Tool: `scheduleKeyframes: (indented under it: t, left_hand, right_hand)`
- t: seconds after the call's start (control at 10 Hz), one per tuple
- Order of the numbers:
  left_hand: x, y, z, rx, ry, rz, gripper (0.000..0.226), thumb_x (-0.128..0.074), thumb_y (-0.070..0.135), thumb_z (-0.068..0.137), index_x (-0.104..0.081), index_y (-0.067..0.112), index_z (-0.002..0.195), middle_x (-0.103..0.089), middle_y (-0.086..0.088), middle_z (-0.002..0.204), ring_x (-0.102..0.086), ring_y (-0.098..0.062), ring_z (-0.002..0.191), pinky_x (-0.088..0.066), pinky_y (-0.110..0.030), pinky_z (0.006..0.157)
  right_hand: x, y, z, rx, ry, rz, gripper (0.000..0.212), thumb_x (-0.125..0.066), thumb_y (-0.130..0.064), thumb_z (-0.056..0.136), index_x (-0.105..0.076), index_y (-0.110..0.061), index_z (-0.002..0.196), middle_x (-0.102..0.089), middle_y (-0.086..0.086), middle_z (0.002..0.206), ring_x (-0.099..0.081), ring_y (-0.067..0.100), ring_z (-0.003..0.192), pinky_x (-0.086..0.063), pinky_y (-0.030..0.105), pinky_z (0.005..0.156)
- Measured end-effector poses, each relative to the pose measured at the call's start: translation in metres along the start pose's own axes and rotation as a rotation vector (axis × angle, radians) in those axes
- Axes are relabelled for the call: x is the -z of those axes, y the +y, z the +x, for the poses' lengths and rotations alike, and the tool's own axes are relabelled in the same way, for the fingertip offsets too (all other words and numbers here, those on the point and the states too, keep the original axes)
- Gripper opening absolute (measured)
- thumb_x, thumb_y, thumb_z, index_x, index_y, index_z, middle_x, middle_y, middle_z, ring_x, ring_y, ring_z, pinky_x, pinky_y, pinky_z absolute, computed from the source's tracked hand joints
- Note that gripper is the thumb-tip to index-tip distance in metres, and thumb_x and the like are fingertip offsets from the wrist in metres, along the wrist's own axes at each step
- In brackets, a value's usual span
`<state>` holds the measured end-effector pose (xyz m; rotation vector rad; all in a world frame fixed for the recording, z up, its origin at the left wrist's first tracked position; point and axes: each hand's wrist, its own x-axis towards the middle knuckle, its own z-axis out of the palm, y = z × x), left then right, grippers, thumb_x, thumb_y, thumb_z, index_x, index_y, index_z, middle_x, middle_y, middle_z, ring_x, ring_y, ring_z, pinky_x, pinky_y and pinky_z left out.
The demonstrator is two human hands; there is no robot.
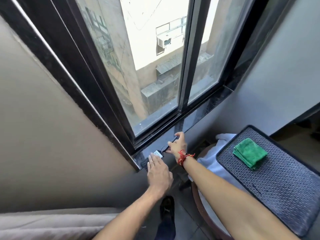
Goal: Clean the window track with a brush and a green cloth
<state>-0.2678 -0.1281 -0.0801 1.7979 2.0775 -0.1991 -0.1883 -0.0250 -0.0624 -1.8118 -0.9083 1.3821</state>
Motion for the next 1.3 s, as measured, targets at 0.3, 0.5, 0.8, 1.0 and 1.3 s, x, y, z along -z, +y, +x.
scheduleKeyframes:
  t: [0.3,0.5,0.8,1.0,1.3]
  left_hand:
    - [0.0,0.122,0.004,-0.347,0.191,0.067,0.083,-0.048,0.03,0.091,-0.012,-0.009,0.155,-0.015,-0.03,0.164,-0.015,-0.041,0.154,-0.02,-0.05,0.125]
    - [-0.019,0.211,-0.012,-0.705,0.231,0.08,0.072,-0.045,0.026,0.094,-0.021,-0.002,0.157,-0.023,-0.023,0.164,-0.02,-0.036,0.154,-0.022,-0.053,0.124]
    - [-0.076,0.288,-0.056,-1.127,0.061,0.307,0.068,-0.016,0.043,0.105,-0.018,0.0,0.158,-0.02,-0.019,0.166,-0.017,-0.033,0.155,-0.015,-0.053,0.126]
    - [-0.087,0.298,-0.057,-1.232,0.013,0.383,0.068,-0.014,0.044,0.106,-0.02,0.0,0.158,-0.024,-0.02,0.165,-0.018,-0.036,0.154,-0.014,-0.053,0.126]
    - [-0.038,0.322,-0.024,-1.26,0.168,0.357,0.065,-0.03,0.044,0.107,-0.039,-0.005,0.149,-0.042,-0.026,0.155,-0.031,-0.039,0.149,-0.023,-0.052,0.124]
  right_hand:
    - [0.155,-0.021,0.022,0.057,0.252,0.07,0.039,-0.06,0.007,0.087,-0.057,-0.008,0.122,-0.067,0.036,0.105,-0.065,0.048,0.106,-0.055,0.062,0.091]
    - [0.286,-0.003,0.021,0.024,0.407,0.118,0.055,-0.056,0.009,0.089,-0.055,-0.014,0.139,-0.059,0.022,0.087,-0.066,0.049,0.101,-0.052,0.066,0.092]
    - [0.413,0.081,-0.008,-0.126,0.502,0.046,0.055,-0.056,0.009,0.092,-0.052,-0.011,0.143,-0.052,0.01,0.073,-0.056,0.025,0.083,-0.054,0.064,0.091]
    - [0.422,0.103,-0.006,-0.118,0.522,-0.255,0.056,-0.07,-0.006,0.088,-0.055,-0.006,0.143,-0.068,0.019,0.109,-0.065,0.037,0.115,-0.048,0.045,0.105]
    - [0.423,0.09,-0.007,-0.018,0.596,-0.437,0.059,-0.073,-0.027,0.089,-0.053,-0.005,0.14,-0.05,0.022,0.136,-0.051,0.036,0.127,-0.041,0.038,0.104]
